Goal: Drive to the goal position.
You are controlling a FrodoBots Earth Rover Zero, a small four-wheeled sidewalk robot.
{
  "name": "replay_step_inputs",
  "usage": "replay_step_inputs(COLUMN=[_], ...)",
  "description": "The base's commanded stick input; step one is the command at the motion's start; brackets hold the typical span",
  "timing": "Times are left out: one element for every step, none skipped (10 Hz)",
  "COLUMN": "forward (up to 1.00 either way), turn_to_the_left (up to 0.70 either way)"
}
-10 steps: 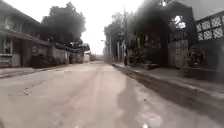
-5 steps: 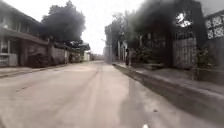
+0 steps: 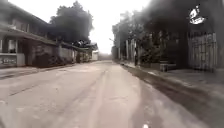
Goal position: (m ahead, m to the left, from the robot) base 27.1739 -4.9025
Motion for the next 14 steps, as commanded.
replay_step_inputs(forward=[0.70,0.70,0.70,0.70,0.70,0.70,0.70,0.70,0.70,0.70,0.70,0.70,0.70,0.70], turn_to_the_left=[0.14,-0.06,-0.35,-0.35,-0.34,0.01,0.02,0.00,0.00,0.03,0.02,-0.35,-0.35,0.00])
